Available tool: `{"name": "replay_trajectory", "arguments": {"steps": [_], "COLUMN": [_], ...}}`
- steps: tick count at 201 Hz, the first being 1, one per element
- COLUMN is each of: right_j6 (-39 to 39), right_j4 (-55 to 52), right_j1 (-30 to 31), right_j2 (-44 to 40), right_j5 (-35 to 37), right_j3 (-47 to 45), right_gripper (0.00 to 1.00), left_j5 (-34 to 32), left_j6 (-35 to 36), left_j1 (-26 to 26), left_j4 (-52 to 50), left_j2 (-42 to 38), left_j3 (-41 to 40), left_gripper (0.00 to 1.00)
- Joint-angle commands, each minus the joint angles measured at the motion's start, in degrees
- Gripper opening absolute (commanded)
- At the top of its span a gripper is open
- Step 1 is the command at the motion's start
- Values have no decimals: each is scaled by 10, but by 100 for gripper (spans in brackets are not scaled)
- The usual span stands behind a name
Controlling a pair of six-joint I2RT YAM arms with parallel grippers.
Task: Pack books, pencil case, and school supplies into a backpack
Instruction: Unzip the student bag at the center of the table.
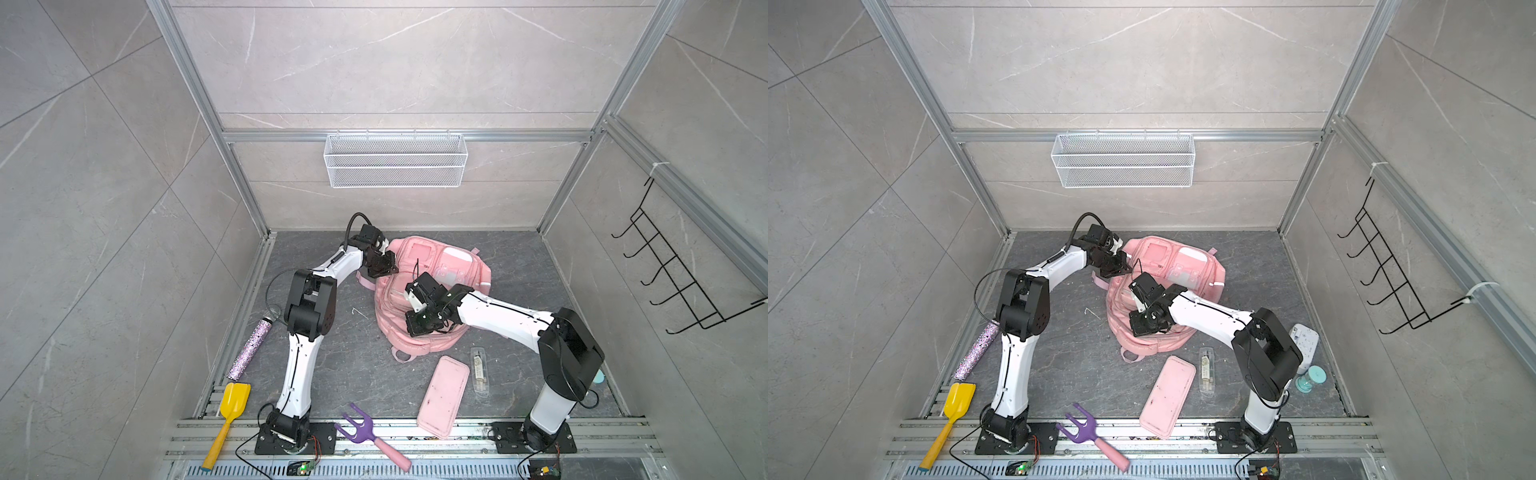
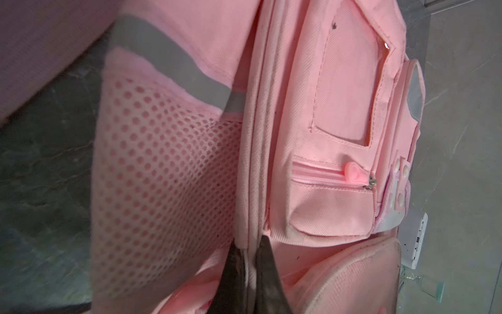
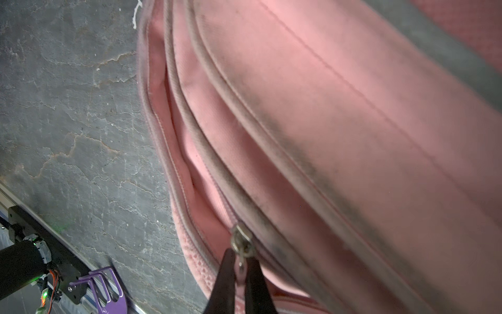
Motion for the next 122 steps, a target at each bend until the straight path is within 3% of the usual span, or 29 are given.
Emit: {"name": "replay_trajectory", "arguments": {"steps": [1, 59, 90, 122], "right_j6": [-9, -12, -15, -23], "right_j4": [-6, -11, -21, -38], "right_j1": [1, 1, 2, 21], "right_j2": [-13, 7, 19, 38], "right_j5": [6, 6, 4, -3], "right_j3": [15, 38, 65, 107], "right_gripper": [0, 0, 0, 0], "left_j5": [-13, -99, -107, -101], "left_j6": [-34, -183, -245, -296], "left_j1": [16, 104, 109, 99], "left_j4": [38, 220, 298, 357], "left_j2": [-33, -218, -275, -285], "left_j3": [-43, -338, -439, -488], "left_gripper": [0, 0, 0, 0]}}
